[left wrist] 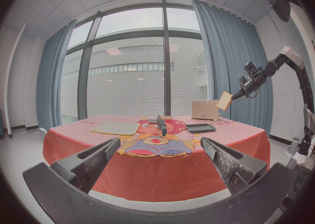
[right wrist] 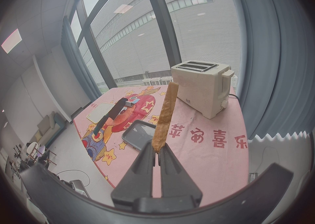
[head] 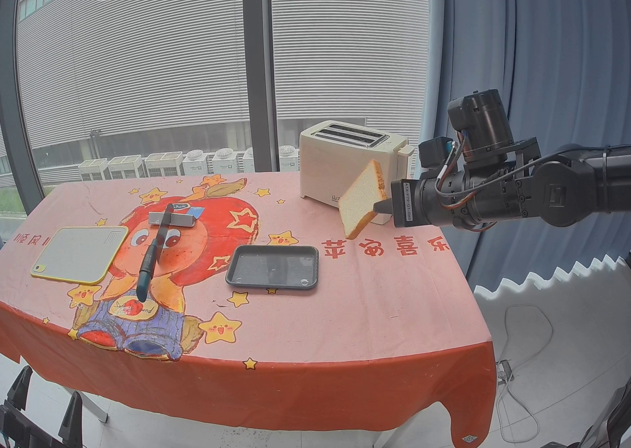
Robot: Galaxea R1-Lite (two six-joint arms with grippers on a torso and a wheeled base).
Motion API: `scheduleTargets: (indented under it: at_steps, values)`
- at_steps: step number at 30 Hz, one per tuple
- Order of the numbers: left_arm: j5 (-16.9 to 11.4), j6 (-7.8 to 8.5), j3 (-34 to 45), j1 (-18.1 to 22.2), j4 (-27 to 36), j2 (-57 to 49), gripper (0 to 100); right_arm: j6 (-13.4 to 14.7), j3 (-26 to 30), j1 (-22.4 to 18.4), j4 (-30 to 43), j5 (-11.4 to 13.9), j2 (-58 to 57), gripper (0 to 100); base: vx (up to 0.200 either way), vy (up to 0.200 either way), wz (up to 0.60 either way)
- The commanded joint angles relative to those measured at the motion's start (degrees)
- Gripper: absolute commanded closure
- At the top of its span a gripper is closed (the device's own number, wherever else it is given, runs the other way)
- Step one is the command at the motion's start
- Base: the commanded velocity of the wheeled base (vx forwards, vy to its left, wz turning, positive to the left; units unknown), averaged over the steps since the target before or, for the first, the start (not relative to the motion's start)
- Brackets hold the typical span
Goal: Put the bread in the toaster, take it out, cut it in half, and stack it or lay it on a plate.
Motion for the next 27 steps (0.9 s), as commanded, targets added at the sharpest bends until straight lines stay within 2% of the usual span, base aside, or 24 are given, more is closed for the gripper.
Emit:
scheduleTargets:
  at_steps: [1, 3, 9, 15, 16, 20, 27]
  values:
    - [0.1, 0.02, 1.0, 0.0, 0.0, -0.8, 0, -0.2, 0.0, -0.4, 0.0, 0.1, -0.4, 100, 0.0, 0.0, 0.0]
    - [0.1, -0.24, 1.0, 0.0, 0.0, -0.8, 0, -0.8, 0.0, -0.4, 0.0, 0.1, -0.8, 100, 0.0, 0.0, 0.0]
    - [0.0, -0.15, 1.0, 0.0, 0.0, -0.8, 0, -3.0, 0.0, -0.8, 0.0, 0.1, -0.9, 100, 0.2, 0.0, 0.0]
    - [0.0, -0.15, 1.0, 0.0, 0.0, -0.8, 0, -4.5, -0.7, -0.9, 0.0, 0.2, -0.7, 100, 0.0, 0.0, 0.0]
    - [0.0, -0.15, 1.0, 0.0, 0.0, -0.8, 0, -5.7, -0.8, -1.5, -0.3, 0.5, -0.6, 100, 0.0, 0.0, 0.0]
    - [0.0, -0.15, 1.0, 0.0, 0.0, -0.8, 0, -7.1, -0.5, -2.3, -2.4, 0.6, -0.5, 100, 0.0, 0.0, 0.0]
    - [-0.1, -0.15, 1.0, 0.0, 0.0, -0.8, 0, -10.9, -0.9, -5.1, -5.8, 1.2, -0.3, 100, 0.0, 0.0, 0.0]
